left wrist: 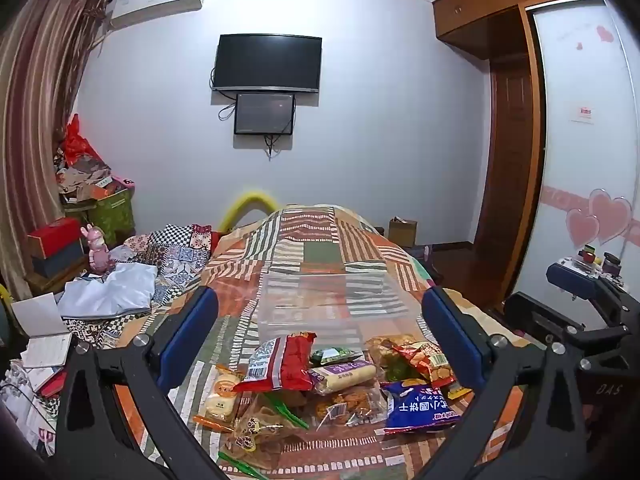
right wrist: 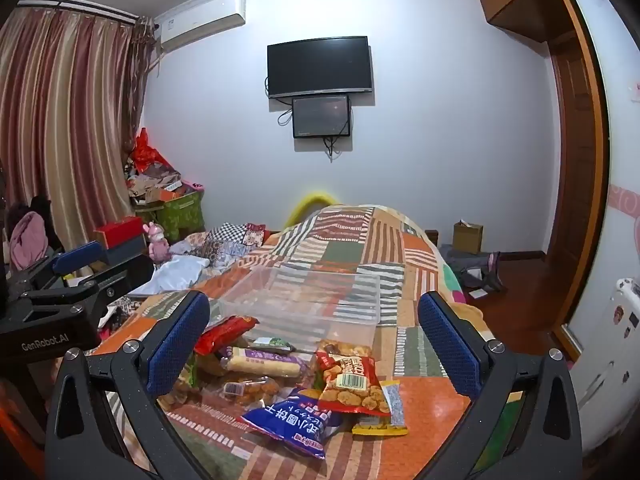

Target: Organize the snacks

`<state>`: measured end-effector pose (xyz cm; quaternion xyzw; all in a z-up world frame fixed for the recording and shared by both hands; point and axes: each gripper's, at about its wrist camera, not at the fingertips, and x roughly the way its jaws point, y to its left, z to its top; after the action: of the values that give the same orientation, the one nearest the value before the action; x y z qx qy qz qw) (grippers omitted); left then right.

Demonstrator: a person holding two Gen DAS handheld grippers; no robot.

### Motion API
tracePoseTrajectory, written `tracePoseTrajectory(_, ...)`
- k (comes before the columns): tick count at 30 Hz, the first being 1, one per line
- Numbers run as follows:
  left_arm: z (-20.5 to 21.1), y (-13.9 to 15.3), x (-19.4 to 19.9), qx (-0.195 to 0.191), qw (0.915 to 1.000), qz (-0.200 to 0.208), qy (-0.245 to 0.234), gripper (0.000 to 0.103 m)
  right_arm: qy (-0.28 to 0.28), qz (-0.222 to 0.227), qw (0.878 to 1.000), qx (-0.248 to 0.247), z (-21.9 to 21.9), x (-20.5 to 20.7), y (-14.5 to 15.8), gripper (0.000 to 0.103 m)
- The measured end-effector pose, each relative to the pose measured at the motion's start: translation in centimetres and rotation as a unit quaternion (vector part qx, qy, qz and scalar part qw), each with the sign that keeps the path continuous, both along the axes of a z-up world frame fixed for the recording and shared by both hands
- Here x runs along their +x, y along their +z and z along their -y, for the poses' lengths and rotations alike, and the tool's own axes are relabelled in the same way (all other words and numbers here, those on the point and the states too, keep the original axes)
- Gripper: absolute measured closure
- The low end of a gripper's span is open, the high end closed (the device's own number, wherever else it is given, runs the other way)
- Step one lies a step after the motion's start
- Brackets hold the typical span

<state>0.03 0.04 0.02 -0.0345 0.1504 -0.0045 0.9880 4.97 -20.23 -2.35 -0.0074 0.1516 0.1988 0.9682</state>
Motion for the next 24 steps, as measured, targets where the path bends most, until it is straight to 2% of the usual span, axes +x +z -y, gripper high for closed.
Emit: tracePoseTrajectory(24, -0.1, -0.41, -0.09, 0.007, 0.9999, 0.005, 0.012, 0.0, -0.006, -0.007, 1.0, 0.006, 0.33, -0.05, 0.01, 0.0)
